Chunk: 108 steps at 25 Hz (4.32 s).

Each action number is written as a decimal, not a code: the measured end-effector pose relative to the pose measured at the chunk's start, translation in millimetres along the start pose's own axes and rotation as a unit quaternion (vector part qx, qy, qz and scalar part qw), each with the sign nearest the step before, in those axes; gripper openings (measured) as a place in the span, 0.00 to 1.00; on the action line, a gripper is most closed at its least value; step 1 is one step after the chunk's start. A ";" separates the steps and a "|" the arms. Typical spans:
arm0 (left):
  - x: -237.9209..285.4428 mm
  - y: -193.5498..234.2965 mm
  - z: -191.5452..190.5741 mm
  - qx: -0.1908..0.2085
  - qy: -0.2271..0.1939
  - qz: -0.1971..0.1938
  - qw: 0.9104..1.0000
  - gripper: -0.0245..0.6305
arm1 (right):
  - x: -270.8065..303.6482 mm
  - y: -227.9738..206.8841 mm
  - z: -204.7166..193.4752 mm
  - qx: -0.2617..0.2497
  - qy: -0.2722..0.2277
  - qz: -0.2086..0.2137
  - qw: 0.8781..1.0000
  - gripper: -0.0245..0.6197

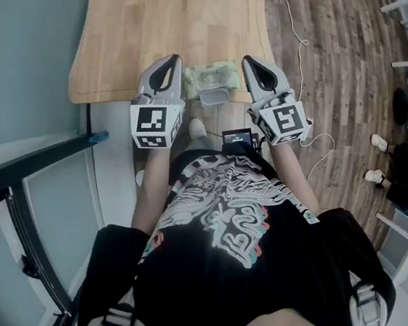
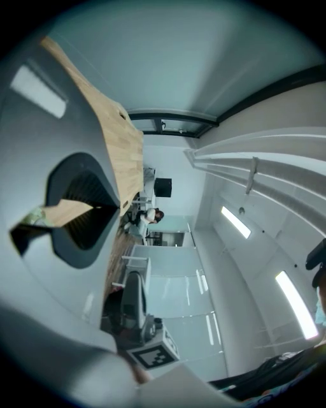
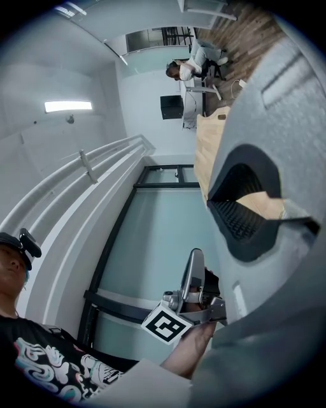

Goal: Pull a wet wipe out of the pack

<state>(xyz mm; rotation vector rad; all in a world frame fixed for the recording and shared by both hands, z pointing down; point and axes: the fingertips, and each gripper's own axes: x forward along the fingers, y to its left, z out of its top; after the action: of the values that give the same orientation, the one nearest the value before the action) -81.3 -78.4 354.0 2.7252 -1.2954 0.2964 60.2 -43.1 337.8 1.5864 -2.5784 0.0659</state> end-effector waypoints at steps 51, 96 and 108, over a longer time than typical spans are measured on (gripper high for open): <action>56.5 -33.2 -104.3 -0.022 0.127 -0.069 0.989 0.02 | 30.8 12.0 -97.5 0.044 0.099 0.062 0.992 0.04; 77.8 -90.6 -188.8 -0.043 0.310 -0.217 0.925 0.12 | 25.2 25.7 -146.9 0.068 0.146 0.110 0.981 0.04; 77.6 -94.5 -190.6 -0.055 0.344 -0.252 0.903 0.04 | 27.7 22.8 -144.8 0.061 0.147 0.111 0.981 0.04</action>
<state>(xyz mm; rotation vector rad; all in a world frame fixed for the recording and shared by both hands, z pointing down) 15.5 -42.9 555.7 2.3742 -0.3911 0.9687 38.1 -43.4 485.3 1.2052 -2.5401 0.4514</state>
